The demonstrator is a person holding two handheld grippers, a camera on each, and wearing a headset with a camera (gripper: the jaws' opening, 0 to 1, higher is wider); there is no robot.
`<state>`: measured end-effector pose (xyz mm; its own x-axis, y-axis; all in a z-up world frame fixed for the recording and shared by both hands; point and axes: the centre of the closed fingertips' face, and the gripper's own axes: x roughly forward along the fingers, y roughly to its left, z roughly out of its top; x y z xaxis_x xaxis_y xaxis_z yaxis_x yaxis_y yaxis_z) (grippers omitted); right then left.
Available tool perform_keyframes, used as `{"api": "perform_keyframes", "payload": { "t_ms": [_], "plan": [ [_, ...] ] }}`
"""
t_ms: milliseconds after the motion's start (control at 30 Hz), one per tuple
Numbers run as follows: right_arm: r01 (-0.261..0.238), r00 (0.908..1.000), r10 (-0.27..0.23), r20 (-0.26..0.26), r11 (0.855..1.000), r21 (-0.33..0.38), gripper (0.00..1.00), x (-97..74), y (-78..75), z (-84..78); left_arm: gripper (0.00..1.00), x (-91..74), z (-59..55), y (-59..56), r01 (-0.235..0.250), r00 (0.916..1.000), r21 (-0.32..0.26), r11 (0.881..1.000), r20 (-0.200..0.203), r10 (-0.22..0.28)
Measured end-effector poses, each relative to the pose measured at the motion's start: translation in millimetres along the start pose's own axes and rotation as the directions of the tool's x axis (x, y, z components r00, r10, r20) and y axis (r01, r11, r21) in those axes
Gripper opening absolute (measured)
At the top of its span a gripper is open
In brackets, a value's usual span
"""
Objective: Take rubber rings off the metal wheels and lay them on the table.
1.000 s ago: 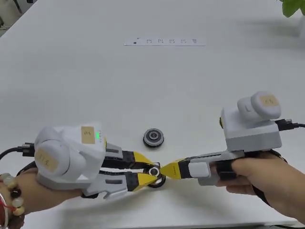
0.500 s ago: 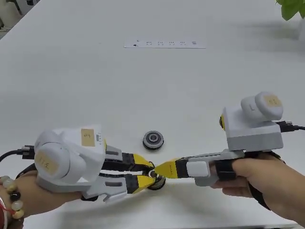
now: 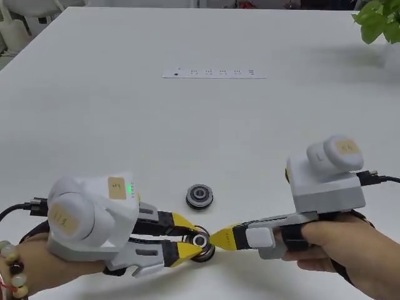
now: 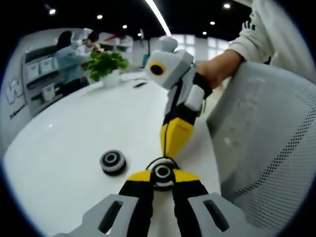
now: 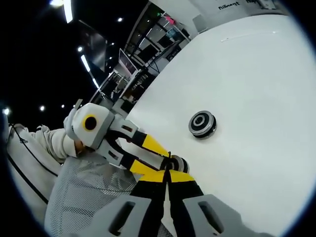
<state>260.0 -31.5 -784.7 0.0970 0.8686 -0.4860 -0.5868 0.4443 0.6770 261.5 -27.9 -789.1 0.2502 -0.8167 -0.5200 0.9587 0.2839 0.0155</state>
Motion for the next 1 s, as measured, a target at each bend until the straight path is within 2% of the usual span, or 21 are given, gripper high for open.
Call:
{"api": "perform_keyframes", "payload": {
  "t_ms": [67, 267, 400, 567, 700, 1000],
  "plan": [
    [0.003, 1.0000, -0.003, 0.004, 1.000, -0.003, 0.00, -1.4, 0.7, 1.6, 0.16, -2.0, 2.8, -0.4, 0.002, 1.0000, 0.007, 1.000, 0.001, -0.002],
    [0.008, 0.9994, -0.008, 0.035, 1.000, -0.003, 0.00, -8.8, 2.7, 10.2, 0.24, -14.0, 21.7, 3.7, -0.004, 0.9986, -0.026, 1.000, 0.053, 0.005],
    [0.008, 0.9985, -0.008, 0.054, 1.000, -0.005, 0.00, -12.6, 5.7, 15.5, 0.30, -25.5, 28.7, 5.7, -0.010, 0.9976, -0.024, 1.000, 0.068, 0.012],
    [0.003, 0.9970, -0.003, 0.077, 1.000, -0.005, 0.00, -16.5, 9.3, 21.9, 0.34, -39.1, 32.5, 6.1, -0.018, 0.9979, -0.001, 1.000, 0.063, 0.018],
    [-0.001, 0.9940, 0.002, 0.109, 1.000, -0.006, 0.00, -21.6, 13.6, 30.4, 0.37, -52.1, 39.0, 6.4, -0.027, 0.9972, -0.010, 1.000, 0.069, 0.027],
    [-0.023, 0.9845, 0.023, 0.174, 1.000, -0.001, 0.00, -32.8, 22.3, 47.6, 0.46, -77.5, 49.1, -2.2, -0.018, 0.9981, -0.007, 1.000, 0.059, 0.019]
  ]
}}
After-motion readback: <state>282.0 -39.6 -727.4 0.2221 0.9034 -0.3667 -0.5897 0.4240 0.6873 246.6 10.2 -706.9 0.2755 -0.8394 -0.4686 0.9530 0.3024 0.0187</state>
